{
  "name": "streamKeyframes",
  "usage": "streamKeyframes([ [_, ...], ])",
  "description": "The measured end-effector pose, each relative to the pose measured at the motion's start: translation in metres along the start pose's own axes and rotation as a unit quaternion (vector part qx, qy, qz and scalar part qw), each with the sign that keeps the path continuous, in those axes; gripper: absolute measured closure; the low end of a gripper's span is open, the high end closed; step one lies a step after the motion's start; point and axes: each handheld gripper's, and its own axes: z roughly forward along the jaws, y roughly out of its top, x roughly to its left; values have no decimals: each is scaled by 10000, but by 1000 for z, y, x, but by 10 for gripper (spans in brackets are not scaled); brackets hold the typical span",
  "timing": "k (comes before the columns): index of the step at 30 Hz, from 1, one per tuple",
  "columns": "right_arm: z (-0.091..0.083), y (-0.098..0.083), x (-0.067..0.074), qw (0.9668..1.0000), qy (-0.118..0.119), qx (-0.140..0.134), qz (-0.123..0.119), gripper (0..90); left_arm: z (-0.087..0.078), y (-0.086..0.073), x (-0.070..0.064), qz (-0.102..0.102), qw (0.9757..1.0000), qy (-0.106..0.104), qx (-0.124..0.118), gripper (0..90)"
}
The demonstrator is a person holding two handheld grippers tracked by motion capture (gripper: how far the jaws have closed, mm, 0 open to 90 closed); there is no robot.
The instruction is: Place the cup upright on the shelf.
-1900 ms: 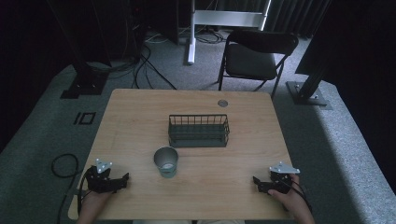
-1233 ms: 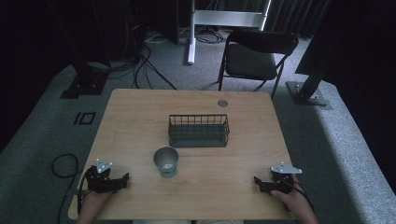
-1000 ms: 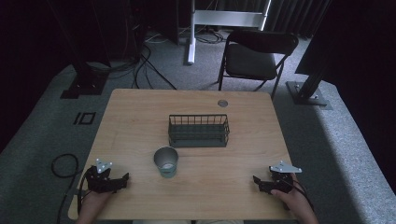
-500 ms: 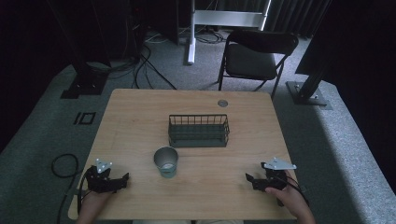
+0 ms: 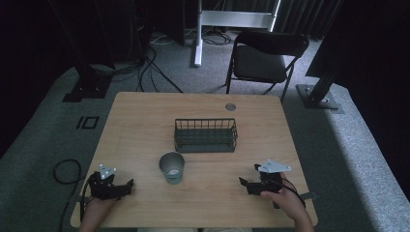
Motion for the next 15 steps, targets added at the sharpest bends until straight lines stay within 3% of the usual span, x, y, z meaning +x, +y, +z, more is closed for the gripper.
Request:
streamKeyframes([
  [15,30,28,35,9982,488,-132,-316,142,0,0,0,9,10000,-10,-1,15],
])
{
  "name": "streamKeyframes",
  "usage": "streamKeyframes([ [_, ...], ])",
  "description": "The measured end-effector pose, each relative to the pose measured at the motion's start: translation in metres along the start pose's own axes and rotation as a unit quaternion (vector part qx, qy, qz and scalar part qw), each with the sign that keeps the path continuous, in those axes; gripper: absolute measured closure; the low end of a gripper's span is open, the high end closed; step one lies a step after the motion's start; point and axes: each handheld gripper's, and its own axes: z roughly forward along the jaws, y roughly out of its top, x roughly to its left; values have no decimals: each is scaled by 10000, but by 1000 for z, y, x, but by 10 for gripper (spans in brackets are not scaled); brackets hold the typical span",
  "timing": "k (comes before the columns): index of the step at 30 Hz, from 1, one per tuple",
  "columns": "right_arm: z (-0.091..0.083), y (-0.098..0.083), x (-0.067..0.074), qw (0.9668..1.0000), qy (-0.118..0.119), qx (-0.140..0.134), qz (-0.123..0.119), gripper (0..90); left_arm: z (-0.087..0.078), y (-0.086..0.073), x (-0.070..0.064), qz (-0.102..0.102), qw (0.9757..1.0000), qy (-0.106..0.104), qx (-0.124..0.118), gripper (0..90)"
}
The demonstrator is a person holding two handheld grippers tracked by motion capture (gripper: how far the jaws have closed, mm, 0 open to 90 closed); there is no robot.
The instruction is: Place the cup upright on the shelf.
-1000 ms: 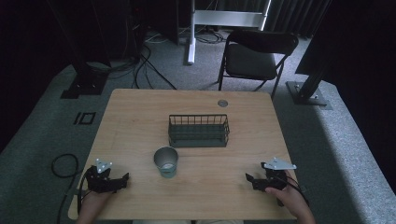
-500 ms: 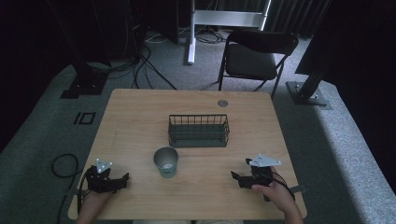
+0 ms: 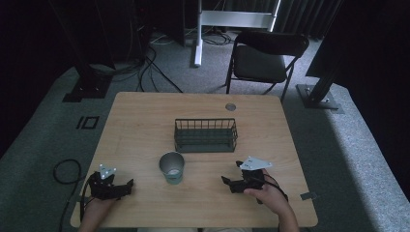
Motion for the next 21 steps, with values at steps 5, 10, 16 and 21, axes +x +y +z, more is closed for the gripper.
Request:
streamKeyframes([
  [5,11,8,9,9998,132,4,-134,143,0,0,0,1,10000,0,2,14],
  [10,20,15,17,9995,235,-9,-187,143,0,0,0,0,10000,0,-2,15],
  [16,38,26,32,9984,429,10,-356,143,0,0,0,2,10000,0,-1,15],
  [21,50,33,43,9975,545,-3,-459,142,0,0,0,1,10000,0,-1,15],
])
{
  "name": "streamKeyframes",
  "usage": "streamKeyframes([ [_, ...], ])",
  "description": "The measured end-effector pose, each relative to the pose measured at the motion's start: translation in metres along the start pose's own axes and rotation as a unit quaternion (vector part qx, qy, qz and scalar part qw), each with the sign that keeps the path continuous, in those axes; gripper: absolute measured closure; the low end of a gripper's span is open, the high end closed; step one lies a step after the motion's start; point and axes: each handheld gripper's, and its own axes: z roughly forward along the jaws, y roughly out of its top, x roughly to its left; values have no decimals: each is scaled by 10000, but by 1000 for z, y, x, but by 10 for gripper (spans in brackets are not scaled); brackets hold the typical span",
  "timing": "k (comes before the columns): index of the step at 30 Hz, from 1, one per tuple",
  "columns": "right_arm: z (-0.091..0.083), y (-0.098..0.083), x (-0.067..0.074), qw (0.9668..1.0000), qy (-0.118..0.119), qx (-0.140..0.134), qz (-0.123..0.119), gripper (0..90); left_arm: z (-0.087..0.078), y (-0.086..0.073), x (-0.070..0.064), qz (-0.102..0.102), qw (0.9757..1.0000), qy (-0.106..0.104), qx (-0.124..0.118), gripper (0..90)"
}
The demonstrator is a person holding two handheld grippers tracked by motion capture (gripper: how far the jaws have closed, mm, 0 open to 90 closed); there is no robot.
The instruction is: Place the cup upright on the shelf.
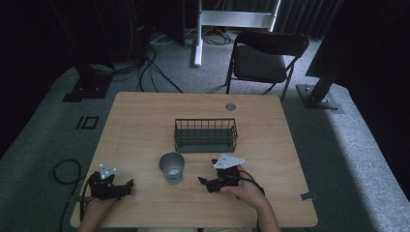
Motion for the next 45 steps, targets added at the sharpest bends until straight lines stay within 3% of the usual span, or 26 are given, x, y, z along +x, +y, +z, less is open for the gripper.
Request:
streamKeyframes([
  [22,46,29,36,9973,620,-189,-337,142,0,0,0,-1,10000,-1,0,15],
  [28,54,34,40,9967,676,-226,-386,142,0,0,0,-1,10000,-1,0,15],
  [45,73,43,46,9961,701,-484,-240,141,0,0,0,-2,10000,-1,1,15],
])
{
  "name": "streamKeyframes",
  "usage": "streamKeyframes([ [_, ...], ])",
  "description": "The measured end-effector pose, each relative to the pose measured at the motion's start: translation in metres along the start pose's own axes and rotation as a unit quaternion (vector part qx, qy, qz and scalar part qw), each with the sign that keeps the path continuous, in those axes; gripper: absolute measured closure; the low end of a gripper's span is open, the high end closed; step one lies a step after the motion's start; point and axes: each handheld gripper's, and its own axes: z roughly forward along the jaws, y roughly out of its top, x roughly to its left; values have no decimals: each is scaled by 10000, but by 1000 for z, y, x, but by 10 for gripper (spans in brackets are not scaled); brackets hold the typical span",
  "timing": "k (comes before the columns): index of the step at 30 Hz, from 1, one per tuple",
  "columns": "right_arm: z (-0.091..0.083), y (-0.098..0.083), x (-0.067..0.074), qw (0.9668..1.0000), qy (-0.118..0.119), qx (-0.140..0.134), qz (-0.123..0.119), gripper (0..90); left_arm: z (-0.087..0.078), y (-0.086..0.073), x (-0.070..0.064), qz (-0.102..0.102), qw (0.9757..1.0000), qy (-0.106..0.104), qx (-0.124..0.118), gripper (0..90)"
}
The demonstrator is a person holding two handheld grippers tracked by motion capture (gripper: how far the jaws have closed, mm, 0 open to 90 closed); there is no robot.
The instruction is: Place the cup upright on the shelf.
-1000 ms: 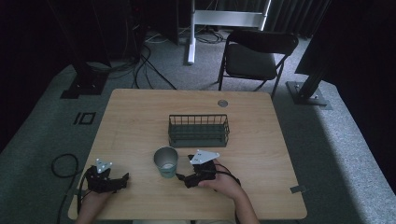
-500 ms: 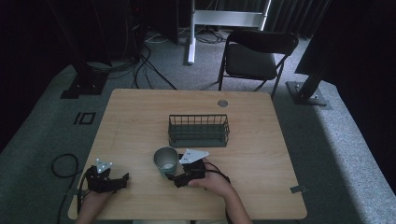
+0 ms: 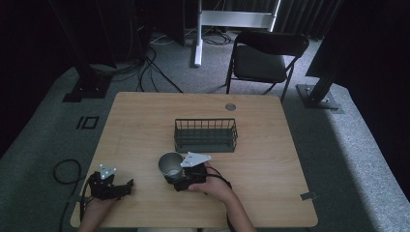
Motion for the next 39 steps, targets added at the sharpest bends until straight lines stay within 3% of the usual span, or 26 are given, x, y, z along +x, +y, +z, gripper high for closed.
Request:
streamKeyframes([
  [7,3,4,3,9999,-9,1,-121,147,0,0,0,-1,10000,0,-3,15],
  [12,3,7,2,9999,5,-118,44,149,0,0,0,-1,10000,0,-3,15],
  [21,-4,20,2,9995,1,-292,136,150,0,0,0,-6,10000,1,-6,14],
  [28,-14,41,0,9989,-154,-451,3,150,0,0,0,7,10000,4,-13,14],
  [32,-19,53,-1,9982,-195,-572,46,150,0,0,0,-1,10000,2,-6,15],
  [39,-25,70,-7,9965,-487,-683,40,151,0,0,0,-2,10000,1,-9,15],
])
